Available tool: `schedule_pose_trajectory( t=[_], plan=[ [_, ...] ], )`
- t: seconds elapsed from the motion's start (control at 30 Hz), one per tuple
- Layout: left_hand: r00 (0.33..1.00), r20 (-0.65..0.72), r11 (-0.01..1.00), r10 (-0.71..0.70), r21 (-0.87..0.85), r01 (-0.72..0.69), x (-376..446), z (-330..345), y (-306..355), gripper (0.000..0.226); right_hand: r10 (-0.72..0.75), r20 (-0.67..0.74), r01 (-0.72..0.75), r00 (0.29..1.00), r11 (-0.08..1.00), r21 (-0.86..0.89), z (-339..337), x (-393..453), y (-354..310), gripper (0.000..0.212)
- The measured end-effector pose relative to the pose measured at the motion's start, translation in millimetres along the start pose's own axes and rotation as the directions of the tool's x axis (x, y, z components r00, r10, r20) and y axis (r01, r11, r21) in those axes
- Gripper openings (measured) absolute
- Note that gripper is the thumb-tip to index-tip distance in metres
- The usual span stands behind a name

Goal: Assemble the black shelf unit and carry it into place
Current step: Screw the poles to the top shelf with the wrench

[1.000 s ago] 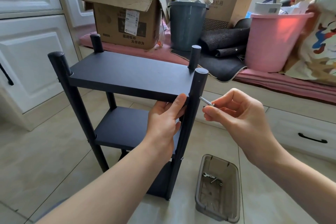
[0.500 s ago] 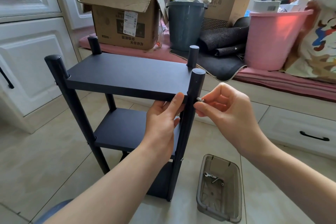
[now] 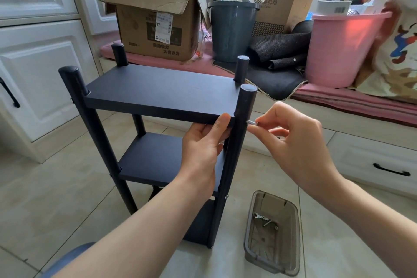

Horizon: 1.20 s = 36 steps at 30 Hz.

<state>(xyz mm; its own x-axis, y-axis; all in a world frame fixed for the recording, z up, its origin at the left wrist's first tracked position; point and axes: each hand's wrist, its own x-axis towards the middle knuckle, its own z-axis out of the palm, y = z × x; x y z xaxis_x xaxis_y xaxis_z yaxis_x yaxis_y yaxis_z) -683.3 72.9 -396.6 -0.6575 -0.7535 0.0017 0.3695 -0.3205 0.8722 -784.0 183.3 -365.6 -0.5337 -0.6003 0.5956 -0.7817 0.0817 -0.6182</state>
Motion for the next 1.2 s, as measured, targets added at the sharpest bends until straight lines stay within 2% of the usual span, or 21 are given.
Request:
schedule_pose_trajectory(
  t=[0.23,0.6,0.73,1.07,1.2],
  plan=[
    [1.000,0.005,1.000,0.006,0.008,-0.006,-1.0,0.5,0.5,0.025,-0.080,0.000,0.080,0.997,0.994,-0.077,0.0,-0.8,-2.7,0.019],
    [1.000,0.019,1.000,0.010,0.017,-0.010,0.2,-1.1,-0.2,0.024,0.057,-0.007,-0.056,0.998,0.997,0.053,-0.1,0.5,-1.7,0.017],
    [1.000,0.018,1.000,0.015,0.011,-0.015,0.4,-1.1,-0.3,0.021,0.031,0.004,-0.031,1.000,0.999,0.037,4.3,-0.6,-3.0,0.023],
    [1.000,0.004,1.000,0.022,0.021,-0.022,1.0,-0.9,0.2,0.023,-0.071,0.006,0.071,0.997,0.997,-0.039,3.8,-1.3,-6.0,0.019],
    [1.000,0.015,0.999,0.024,0.032,-0.024,1.4,-1.6,0.6,0.025,0.035,0.019,-0.036,0.999,0.997,0.061,3.7,-0.2,-7.4,0.024]
  ],
)
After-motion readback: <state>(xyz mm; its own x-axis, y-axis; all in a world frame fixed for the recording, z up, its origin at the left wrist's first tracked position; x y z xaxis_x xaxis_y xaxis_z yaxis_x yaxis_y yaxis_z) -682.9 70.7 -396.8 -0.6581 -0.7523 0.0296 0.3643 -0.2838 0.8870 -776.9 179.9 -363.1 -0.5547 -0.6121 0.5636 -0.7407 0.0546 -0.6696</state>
